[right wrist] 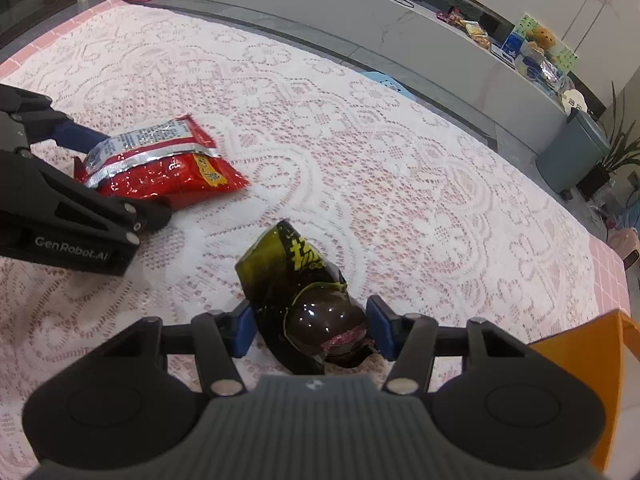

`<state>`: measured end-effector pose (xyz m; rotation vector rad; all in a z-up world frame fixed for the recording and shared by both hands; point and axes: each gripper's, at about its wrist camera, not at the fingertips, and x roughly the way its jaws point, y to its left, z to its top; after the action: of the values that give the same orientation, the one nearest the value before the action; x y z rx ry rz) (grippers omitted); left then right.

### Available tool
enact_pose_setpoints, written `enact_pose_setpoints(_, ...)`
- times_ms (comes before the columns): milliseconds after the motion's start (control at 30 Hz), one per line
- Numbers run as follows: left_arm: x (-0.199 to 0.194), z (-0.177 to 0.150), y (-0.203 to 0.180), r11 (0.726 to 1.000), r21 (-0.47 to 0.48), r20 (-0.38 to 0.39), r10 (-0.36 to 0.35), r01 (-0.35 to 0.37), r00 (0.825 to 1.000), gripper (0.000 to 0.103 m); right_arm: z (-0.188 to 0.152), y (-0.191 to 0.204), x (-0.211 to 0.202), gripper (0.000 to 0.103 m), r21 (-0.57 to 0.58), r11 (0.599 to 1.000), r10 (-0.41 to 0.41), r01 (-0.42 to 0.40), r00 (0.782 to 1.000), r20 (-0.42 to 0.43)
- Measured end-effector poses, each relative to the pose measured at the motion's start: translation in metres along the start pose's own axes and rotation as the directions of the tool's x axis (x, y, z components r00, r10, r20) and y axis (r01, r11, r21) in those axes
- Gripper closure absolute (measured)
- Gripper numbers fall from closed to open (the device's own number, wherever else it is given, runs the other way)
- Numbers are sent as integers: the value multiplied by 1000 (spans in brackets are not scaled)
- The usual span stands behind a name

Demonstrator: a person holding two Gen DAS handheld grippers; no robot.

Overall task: Organize snacks
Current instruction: 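Close the left tool on the red chip bag while the right tool grasps the dark wrapped snack, then lift and carry the red bag and dark snack over the box with both tools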

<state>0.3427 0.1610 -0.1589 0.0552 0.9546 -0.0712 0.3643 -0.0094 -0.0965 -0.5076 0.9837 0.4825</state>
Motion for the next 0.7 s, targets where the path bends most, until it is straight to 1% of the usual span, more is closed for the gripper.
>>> enact_pose_setpoints(167,-16,3,-5,1000,-8,10,5,-5,1000,14,0,0,-13,48,-7,1000,-2,2,1000,26)
enact_pose_setpoints(333,-37,0,-8,999,-48,-1,-12,11,1000,14,-6,2,-35,48,-5,1000,21,-21,999,46)
enact_pose_setpoints(500,-63,-5,-20,999,-44,-41,-2,0,999,14,-17,2,-60,48,18,998,65,-66,997,33)
enact_pose_setpoints(700,-99,-13,-36,1000,-27,-50,-13,11,999,14,-34,0,-91,48,56,993,105,-105,994,3)
